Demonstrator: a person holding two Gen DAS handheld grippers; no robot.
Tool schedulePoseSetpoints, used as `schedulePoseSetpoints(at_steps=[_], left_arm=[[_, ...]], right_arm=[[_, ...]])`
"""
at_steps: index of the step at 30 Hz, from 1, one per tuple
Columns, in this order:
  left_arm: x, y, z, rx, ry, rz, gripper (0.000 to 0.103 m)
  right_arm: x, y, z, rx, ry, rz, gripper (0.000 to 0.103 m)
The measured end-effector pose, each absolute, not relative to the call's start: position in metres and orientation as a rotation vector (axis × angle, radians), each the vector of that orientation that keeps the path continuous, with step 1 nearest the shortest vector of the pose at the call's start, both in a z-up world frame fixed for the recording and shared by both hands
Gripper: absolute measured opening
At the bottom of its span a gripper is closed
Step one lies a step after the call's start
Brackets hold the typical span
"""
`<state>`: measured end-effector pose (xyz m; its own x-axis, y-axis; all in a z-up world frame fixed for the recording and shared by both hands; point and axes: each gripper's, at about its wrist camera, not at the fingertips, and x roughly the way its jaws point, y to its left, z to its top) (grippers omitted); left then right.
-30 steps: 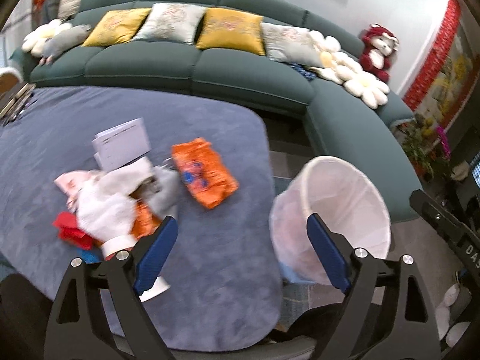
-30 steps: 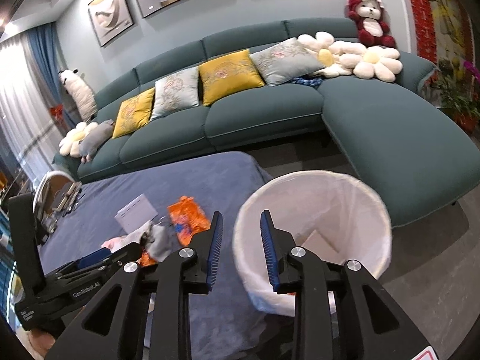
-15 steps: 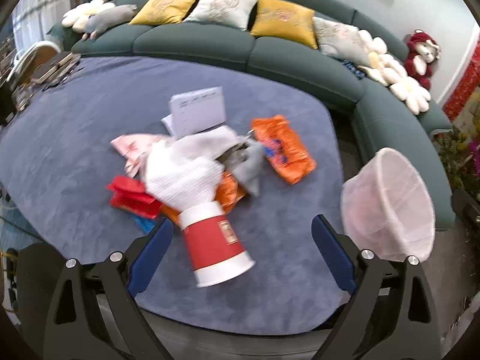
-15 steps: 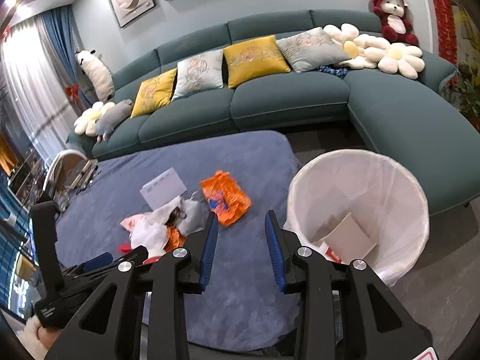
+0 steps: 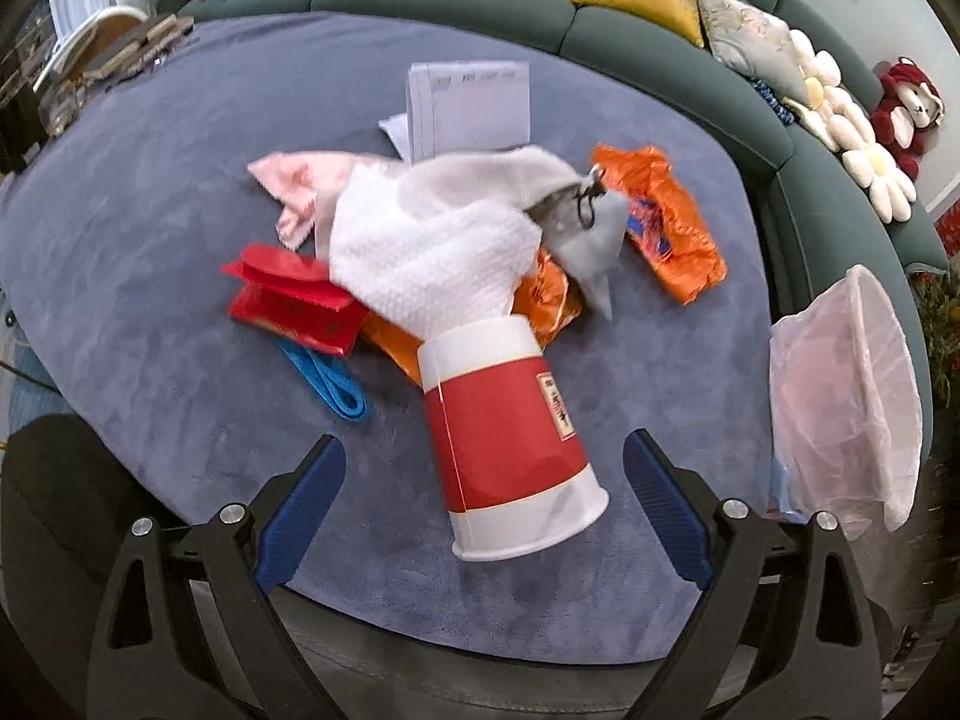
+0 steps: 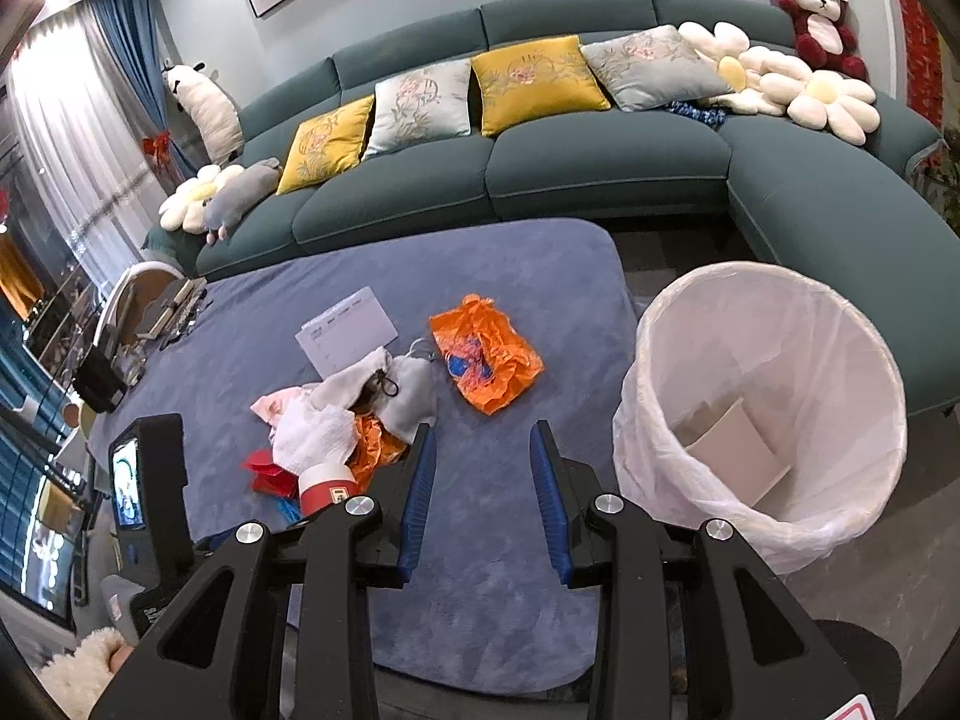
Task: Collect trash
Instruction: 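Grasp the upright red paper cup with the left tool, then grasp the orange plastic bag with the right tool while the left tool holds the cup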
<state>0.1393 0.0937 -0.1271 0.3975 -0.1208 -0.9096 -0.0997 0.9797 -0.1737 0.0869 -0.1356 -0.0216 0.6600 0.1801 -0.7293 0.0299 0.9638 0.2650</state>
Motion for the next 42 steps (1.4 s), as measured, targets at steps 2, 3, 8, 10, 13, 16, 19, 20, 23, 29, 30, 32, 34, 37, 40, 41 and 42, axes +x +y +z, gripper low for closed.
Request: schedulePoseSetpoints(at_steps=[2, 3, 8, 10, 13, 16, 19, 20, 23, 29, 30, 32, 34, 37, 40, 41, 42], left_arm=[[0.142, 0.093, -0.134, -0.221, 1.191, -0.015, 0.089], [0.143, 0.093, -0.137, -0.225, 1.199, -0.019, 0.089], [0.148, 0.094, -0.146, -0.24, 1.234, -0.036, 0.081], [0.151, 0.094, -0.151, -0.252, 1.252, -0.055, 0.068], [0.15, 0.094, -0.151, -0.268, 1.261, -0.085, 0.06], [0.148, 0.09, -0.146, -0.25, 1.25, -0.094, 0.058], [0.144, 0.091, -0.135, -0.247, 1.224, -0.104, 0.057], [0.144, 0.09, -0.131, -0.247, 1.216, -0.106, 0.057], [0.143, 0.091, -0.114, -0.261, 1.184, -0.118, 0.057], [0.154, 0.089, -0.082, -0.281, 1.114, -0.138, 0.057], [0.159, 0.087, -0.077, -0.281, 1.103, -0.144, 0.057], [0.167, 0.084, -0.072, -0.275, 1.089, -0.149, 0.057], [0.178, 0.081, -0.067, -0.269, 1.072, -0.148, 0.057], [0.195, 0.077, -0.061, -0.267, 1.054, -0.153, 0.057], [0.21, 0.073, -0.06, -0.259, 1.039, -0.155, 0.057], [0.214, 0.072, -0.06, -0.255, 1.036, -0.157, 0.057], [0.22, 0.07, -0.061, -0.252, 1.033, -0.161, 0.057]], right_arm=[[0.09, -0.133, -0.026, 0.265, 0.86, 0.09, 0.032], [0.092, -0.132, -0.028, 0.265, 0.866, 0.092, 0.032], [0.099, -0.124, -0.035, 0.26, 0.886, 0.1, 0.032], [0.102, -0.123, -0.037, 0.261, 0.894, 0.102, 0.032], [0.105, -0.121, -0.041, 0.259, 0.905, 0.103, 0.032], [0.106, -0.119, -0.044, 0.258, 0.914, 0.106, 0.032], [0.109, -0.118, -0.047, 0.256, 0.918, 0.108, 0.032], [0.11, -0.118, -0.047, 0.258, 0.919, 0.107, 0.032], [0.115, -0.119, -0.051, 0.272, 0.924, 0.105, 0.032], [0.131, -0.127, -0.062, 0.294, 0.932, 0.093, 0.032], [0.135, -0.128, -0.063, 0.294, 0.934, 0.092, 0.032], [0.144, -0.128, -0.068, 0.291, 0.938, 0.088, 0.032], [0.155, -0.129, -0.074, 0.293, 0.946, 0.087, 0.032], [0.173, -0.128, -0.082, 0.292, 0.955, 0.084, 0.032], [0.194, -0.127, -0.093, 0.285, 0.969, 0.079, 0.032], [0.202, -0.127, -0.098, 0.286, 0.976, 0.075, 0.034], [0.207, -0.127, -0.101, 0.288, 0.98, 0.073, 0.036]])
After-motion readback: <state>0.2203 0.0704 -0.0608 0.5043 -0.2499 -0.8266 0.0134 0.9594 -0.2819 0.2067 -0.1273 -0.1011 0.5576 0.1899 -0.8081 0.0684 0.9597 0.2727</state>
